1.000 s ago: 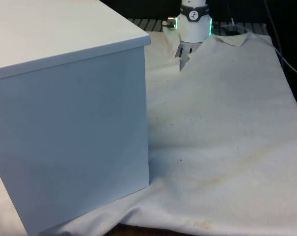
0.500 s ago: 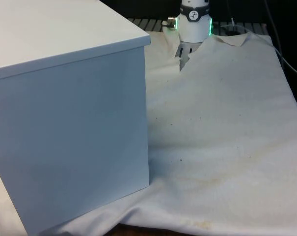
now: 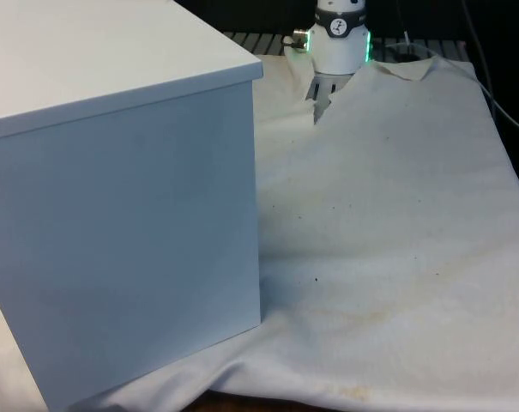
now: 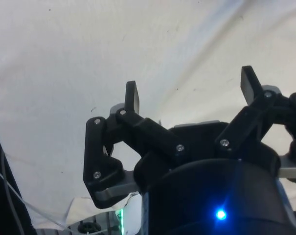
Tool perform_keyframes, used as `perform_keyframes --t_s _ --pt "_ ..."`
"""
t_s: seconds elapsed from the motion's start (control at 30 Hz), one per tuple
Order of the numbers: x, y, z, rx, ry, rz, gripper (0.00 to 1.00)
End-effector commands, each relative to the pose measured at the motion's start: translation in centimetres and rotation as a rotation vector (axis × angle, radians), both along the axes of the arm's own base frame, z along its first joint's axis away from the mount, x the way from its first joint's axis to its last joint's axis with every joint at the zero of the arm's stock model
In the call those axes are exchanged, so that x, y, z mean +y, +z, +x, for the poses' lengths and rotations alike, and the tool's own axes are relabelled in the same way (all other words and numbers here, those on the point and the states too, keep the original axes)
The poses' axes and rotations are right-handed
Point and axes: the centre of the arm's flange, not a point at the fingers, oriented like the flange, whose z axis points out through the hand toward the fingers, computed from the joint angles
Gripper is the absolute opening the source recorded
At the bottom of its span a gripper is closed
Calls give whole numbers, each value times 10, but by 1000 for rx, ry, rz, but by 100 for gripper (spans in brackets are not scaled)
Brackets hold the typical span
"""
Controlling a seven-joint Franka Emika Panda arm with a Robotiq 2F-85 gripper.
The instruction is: Open the drawer, then close it.
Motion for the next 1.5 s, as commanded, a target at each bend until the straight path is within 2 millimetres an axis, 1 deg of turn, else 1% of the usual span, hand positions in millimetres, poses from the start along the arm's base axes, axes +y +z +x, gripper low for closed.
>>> perform_keyframes --t_s 0.0,0.23,0.5,0.53,0.67,1.47 --pt "-2 0 0 -1 5 0 100" --pt "-11 2 3 -14 54 -7 100" --pt "-16 3 6 -43 83 -26 100" --pt "-15 2 5 -29 76 -17 100" --pt "-15 2 7 -64 100 -34 100" --pt "-17 -12 13 -204 217 -68 100"
